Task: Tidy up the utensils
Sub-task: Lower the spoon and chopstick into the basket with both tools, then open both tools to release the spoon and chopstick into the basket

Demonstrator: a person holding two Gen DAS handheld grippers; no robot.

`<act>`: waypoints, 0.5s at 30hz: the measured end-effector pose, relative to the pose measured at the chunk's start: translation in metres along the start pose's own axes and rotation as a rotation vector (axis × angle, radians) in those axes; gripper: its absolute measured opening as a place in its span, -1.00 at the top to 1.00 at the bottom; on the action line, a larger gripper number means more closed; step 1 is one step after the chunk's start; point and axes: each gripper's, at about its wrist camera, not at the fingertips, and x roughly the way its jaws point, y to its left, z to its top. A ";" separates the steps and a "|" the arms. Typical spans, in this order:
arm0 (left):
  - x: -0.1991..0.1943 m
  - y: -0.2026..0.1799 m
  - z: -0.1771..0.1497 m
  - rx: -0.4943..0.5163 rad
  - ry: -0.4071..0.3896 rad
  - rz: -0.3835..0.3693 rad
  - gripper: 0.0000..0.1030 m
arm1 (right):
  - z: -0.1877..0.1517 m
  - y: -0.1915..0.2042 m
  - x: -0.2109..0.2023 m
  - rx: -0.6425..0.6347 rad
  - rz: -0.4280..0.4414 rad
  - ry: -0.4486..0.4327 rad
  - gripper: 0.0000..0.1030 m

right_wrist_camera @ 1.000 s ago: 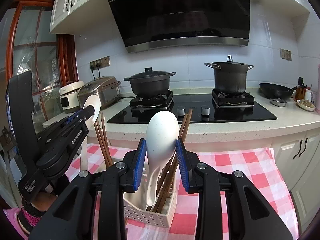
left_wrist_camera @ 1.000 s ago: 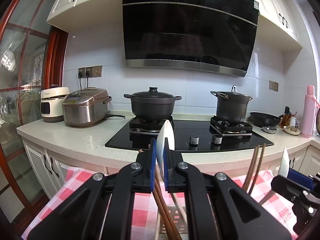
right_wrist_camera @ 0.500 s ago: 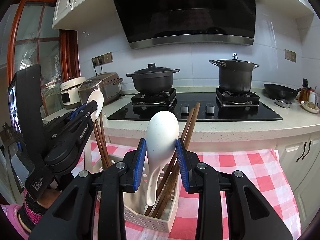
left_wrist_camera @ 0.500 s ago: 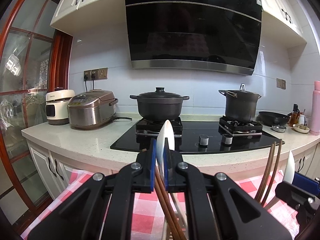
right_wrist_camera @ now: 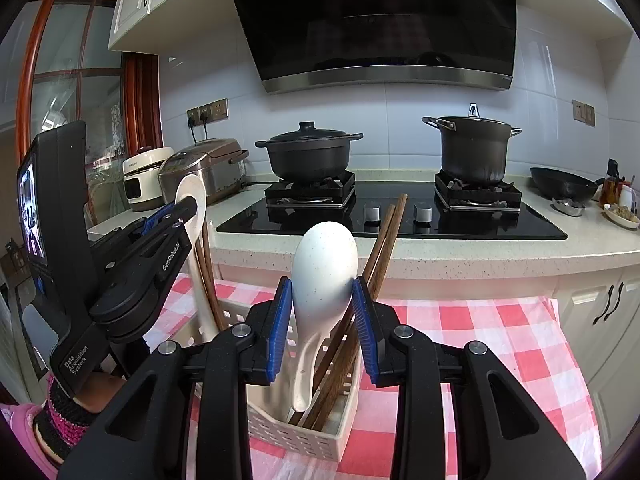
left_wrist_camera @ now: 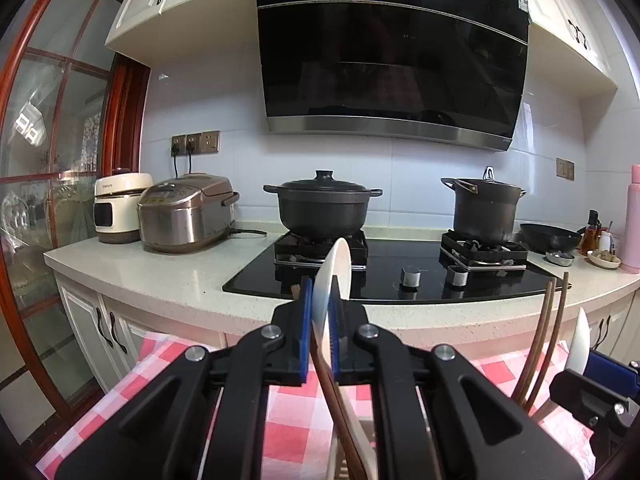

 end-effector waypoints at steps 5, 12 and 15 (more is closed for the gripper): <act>-0.004 0.001 -0.001 0.003 0.001 0.001 0.83 | 0.000 0.001 0.000 0.001 -0.002 0.006 0.40; -0.009 0.002 -0.001 0.002 -0.005 0.000 0.64 | -0.001 0.003 0.000 0.004 0.002 0.017 0.39; -0.013 0.003 0.000 0.001 -0.011 -0.002 0.55 | -0.001 0.003 0.001 0.001 0.005 0.025 0.38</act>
